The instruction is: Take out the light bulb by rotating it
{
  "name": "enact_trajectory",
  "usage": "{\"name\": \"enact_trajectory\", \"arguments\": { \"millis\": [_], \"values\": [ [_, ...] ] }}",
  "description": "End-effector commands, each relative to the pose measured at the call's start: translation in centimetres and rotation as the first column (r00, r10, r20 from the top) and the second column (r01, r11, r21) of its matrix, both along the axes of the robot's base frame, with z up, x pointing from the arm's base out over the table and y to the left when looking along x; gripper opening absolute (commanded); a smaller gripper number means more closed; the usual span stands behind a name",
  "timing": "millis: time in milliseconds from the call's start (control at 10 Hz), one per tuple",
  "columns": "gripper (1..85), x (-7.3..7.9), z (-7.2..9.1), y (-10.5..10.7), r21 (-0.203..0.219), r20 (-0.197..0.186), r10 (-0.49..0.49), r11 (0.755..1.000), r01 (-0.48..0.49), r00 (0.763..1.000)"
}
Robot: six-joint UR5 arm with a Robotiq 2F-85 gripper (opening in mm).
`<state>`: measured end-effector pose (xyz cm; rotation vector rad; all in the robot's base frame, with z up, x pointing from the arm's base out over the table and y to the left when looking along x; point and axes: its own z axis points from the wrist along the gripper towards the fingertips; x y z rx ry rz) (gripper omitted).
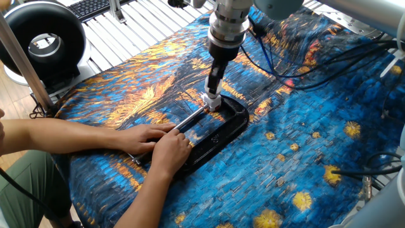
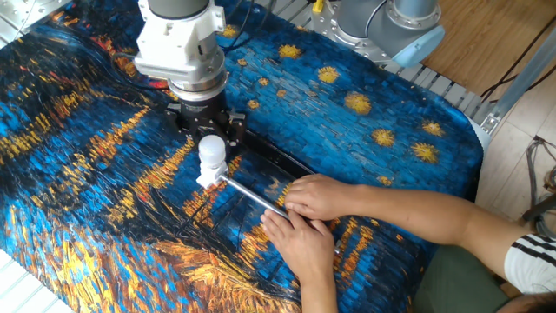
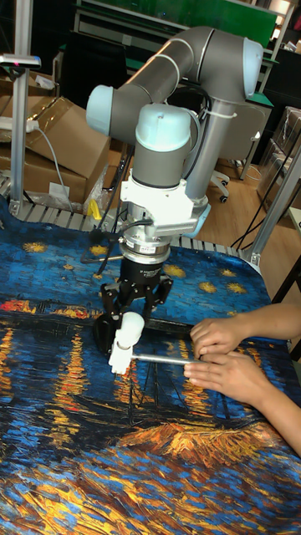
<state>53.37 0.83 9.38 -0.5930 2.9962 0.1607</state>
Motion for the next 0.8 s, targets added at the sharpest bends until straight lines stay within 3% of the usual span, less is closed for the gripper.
{"name": "enact_trajectory", "arguments": {
  "millis": [0,200,700],
  "values": [
    [56.7,1.3,0.2,1.1,0.052,0.01,-0.149,0.988,0.148,0.989],
    [55.3,1.6,-0.1,0.4,0.028,0.019,-0.167,0.986,0.167,0.986],
    [46.3,1.0,-0.4,-0.4,0.011,-0.001,-0.222,0.975,0.222,0.975]
  ]
}}
